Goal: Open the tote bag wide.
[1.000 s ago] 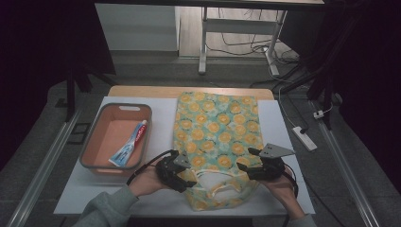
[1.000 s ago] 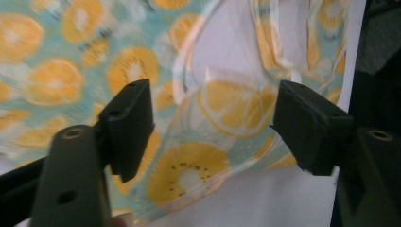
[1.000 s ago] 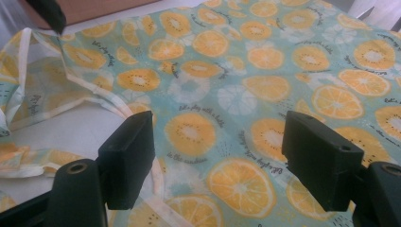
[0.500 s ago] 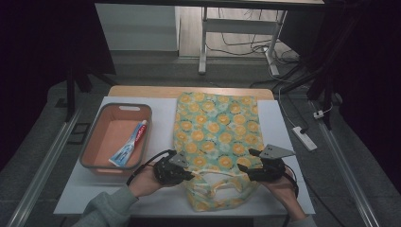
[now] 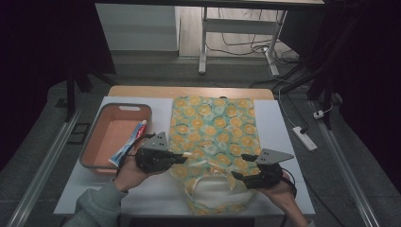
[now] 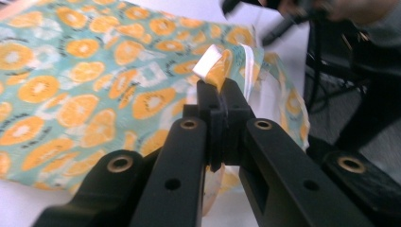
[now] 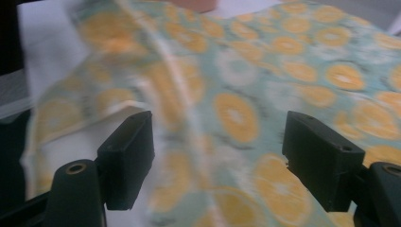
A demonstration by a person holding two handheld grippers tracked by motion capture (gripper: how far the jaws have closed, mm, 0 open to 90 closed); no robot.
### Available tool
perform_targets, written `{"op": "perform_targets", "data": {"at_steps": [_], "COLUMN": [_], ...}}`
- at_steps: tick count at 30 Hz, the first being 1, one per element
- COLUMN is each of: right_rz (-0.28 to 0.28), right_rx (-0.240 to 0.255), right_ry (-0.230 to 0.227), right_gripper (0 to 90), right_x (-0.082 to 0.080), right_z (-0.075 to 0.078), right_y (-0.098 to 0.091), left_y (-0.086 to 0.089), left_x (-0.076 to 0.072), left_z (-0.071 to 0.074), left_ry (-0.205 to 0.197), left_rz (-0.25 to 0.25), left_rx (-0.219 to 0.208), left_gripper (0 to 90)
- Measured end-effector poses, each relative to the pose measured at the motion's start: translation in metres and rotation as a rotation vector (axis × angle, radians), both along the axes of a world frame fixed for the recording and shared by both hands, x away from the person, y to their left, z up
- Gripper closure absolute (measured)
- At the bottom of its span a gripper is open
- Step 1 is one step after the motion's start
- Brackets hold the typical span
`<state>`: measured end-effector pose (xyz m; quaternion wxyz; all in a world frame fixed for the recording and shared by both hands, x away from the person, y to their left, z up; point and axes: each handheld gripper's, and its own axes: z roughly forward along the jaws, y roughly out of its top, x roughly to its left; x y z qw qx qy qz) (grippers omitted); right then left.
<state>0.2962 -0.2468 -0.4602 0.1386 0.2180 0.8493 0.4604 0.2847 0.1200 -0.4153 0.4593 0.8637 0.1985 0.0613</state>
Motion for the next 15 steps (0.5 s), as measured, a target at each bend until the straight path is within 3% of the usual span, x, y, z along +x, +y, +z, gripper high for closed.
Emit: {"op": "perform_targets", "data": {"at_steps": [4, 7, 12, 15], "right_rz": [0.045, 0.053, 0.022, -0.004], "right_rx": [-0.028, -0.097, -0.157, -0.208], "right_ry": [0.012, 0.001, -0.004, -0.007], "right_gripper": [24.1, 21.8, 22.0, 24.6], "right_x": [-0.006, -0.005, 0.008, 0.028], "right_z": [-0.001, -0.008, -0.014, -0.018], "right_y": [0.013, 0.027, 0.038, 0.049], "left_y": [0.004, 0.007, 0.007, 0.007], "left_x": [0.004, 0.008, 0.014, 0.018], "left_z": [0.002, 0.003, 0.003, 0.002], "left_ry": [-0.004, 0.000, 0.002, 0.005], "left_rz": [0.030, 0.042, 0.057, 0.065], "left_rx": [-0.031, -0.048, -0.050, -0.050], "left_gripper": [88.8, 88.7, 88.7, 88.7]}}
